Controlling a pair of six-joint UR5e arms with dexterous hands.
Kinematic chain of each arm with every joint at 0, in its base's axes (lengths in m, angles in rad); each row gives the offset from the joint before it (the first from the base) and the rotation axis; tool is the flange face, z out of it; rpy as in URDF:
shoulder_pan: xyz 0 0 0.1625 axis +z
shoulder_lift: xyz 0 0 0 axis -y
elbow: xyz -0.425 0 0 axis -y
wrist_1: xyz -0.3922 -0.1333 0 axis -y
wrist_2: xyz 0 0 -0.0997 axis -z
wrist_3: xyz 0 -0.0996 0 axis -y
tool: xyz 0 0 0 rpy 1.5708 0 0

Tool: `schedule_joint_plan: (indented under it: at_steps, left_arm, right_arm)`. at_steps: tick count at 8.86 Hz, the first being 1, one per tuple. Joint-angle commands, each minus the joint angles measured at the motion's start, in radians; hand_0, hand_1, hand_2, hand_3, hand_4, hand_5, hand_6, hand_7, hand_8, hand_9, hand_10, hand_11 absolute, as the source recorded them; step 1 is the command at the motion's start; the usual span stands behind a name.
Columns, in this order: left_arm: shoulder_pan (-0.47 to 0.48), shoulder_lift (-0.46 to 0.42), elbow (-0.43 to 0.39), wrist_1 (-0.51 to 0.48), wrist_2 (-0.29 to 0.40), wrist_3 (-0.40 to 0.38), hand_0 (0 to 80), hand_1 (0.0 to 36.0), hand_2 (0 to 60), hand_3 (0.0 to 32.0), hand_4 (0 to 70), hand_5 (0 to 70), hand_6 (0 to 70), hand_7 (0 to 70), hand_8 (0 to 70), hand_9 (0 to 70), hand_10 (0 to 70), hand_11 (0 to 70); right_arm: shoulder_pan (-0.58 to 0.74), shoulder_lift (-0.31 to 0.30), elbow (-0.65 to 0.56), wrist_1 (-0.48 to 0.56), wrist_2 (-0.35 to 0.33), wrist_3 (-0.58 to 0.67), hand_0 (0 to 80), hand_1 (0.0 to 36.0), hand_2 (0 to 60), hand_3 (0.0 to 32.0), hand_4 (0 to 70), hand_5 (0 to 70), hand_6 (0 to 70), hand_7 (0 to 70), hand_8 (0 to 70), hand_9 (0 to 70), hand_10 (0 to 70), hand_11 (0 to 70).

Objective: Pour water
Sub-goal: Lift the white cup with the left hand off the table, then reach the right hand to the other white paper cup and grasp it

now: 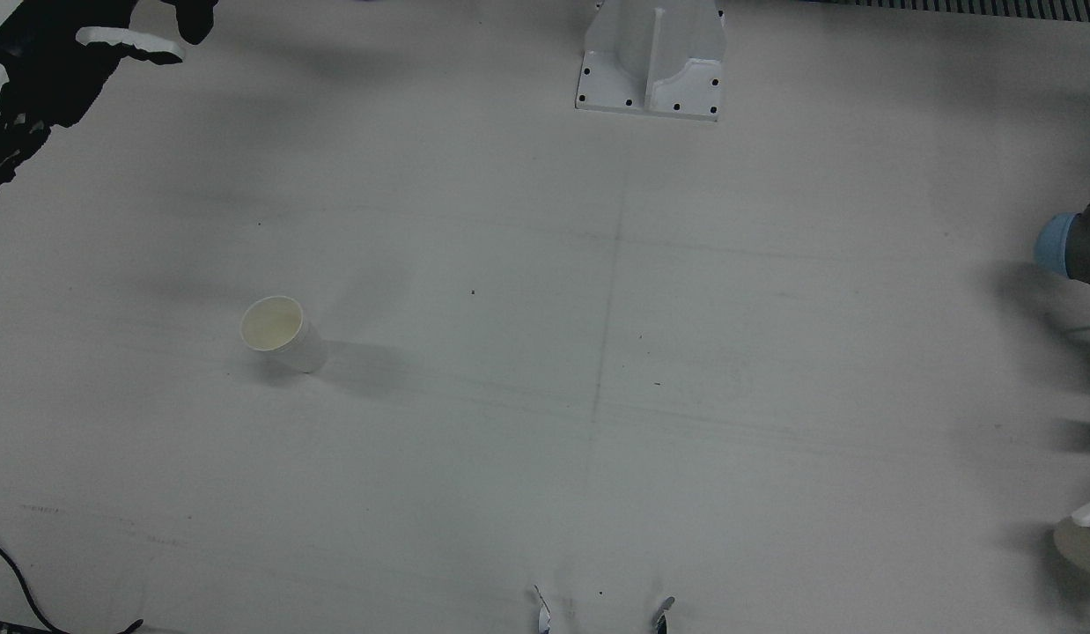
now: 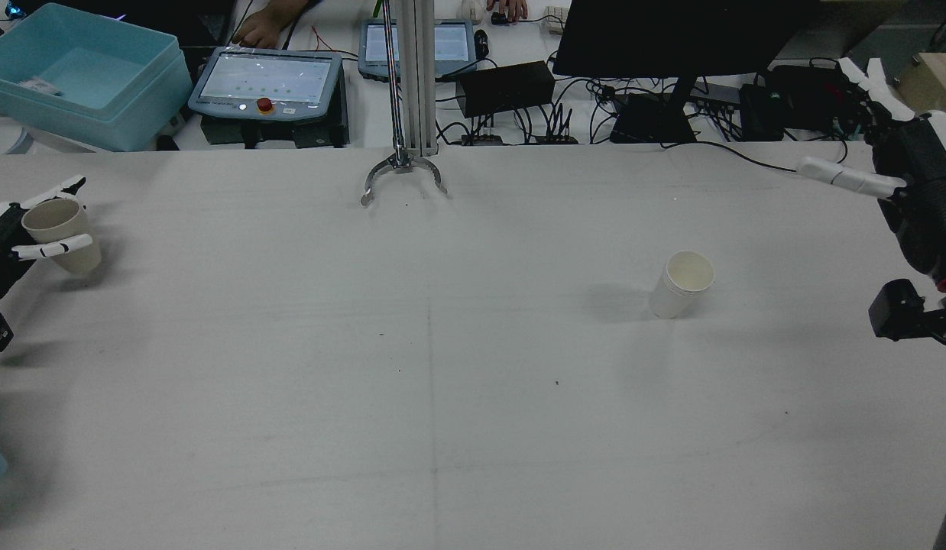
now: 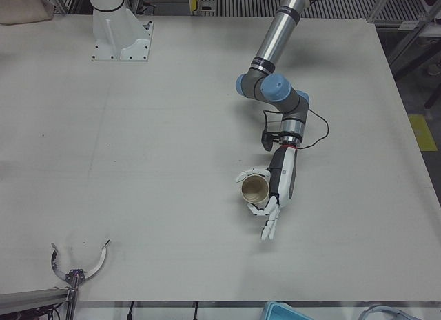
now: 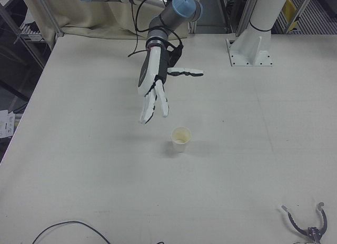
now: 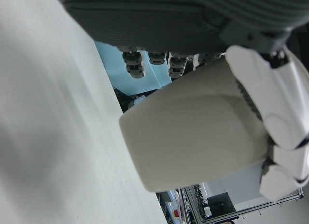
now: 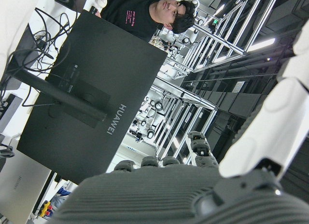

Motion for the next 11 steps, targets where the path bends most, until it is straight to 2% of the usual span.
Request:
schedule_joint_plan:
  at_steps: [1,2,3,4,5,6,9,11]
  left_arm:
    - [-0.001,0.072,-0.119,0.077,0.004,-0.030,26.0,36.0,60.0,0.0,29.4,61.7,4.5,8.0,1.5,3.6,6.2,10.7]
    - [-0.001,0.103,-0.142,0.078,0.004,-0.033,24.8,36.0,60.0,0.0,29.1,60.8,4.4,7.7,1.4,3.5,6.1,10.5]
    - [-0.001,0.126,-0.165,0.078,0.004,-0.033,27.8,36.0,60.0,0.0,29.2,60.6,4.5,7.8,1.4,3.4,6.1,10.6]
    - [-0.001,0.129,-0.181,0.081,0.006,-0.033,34.7,36.0,60.0,0.0,29.5,61.4,4.7,7.8,1.6,3.6,6.2,10.9]
    - [-0.003,0.132,-0.202,0.095,0.006,-0.033,36.7,36.0,60.0,0.0,29.6,61.1,4.7,7.9,1.6,3.6,6.2,10.9]
    - [-0.001,0.144,-0.207,0.095,0.006,-0.033,35.7,36.0,60.0,0.0,29.5,59.7,4.6,7.6,1.5,3.5,6.1,10.7]
    - [-0.001,0.144,-0.208,0.095,0.006,-0.036,36.7,36.0,60.0,0.0,29.7,57.9,4.4,7.5,1.4,3.4,6.2,10.8]
    - [-0.003,0.158,-0.205,0.095,0.006,-0.047,37.2,36.0,60.0,0.0,29.5,58.5,4.5,7.6,1.6,3.6,6.3,11.0]
  right_arm:
    - [-0.026,0.006,-0.242,0.270,0.004,0.016,42.0,9.5,6.5,0.0,0.0,0.5,0.0,0.0,0.0,0.0,0.0,0.0]
    - [-0.043,0.006,-0.294,0.299,0.008,0.059,41.8,9.5,6.7,0.0,0.0,1.1,0.0,0.0,0.0,0.0,0.0,0.0]
    - [-0.070,0.022,-0.352,0.301,0.010,0.102,41.3,9.3,7.0,0.0,0.0,1.5,0.0,0.0,0.0,0.0,0.0,0.0]
    - [-0.083,0.067,-0.418,0.305,0.011,0.111,40.4,8.8,6.8,0.0,0.0,1.6,0.0,0.0,0.0,0.0,0.0,0.0]
    - [-0.103,0.097,-0.480,0.336,0.013,0.111,40.4,8.8,6.8,0.0,0.0,1.7,0.0,0.0,0.0,0.0,0.0,0.0]
    - [-0.122,0.101,-0.520,0.366,0.016,0.110,40.9,9.2,7.0,0.0,0.0,1.9,0.0,0.0,0.0,0.0,0.0,0.0]
    - [-0.219,0.100,-0.534,0.374,0.098,0.120,40.8,9.4,7.2,0.0,0.0,1.3,0.0,0.0,0.0,0.0,0.0,0.0]
    - [-0.213,0.100,-0.529,0.382,0.103,0.146,41.8,10.1,7.3,0.0,0.0,2.2,0.0,0.0,0.0,0.0,0.0,0.0]
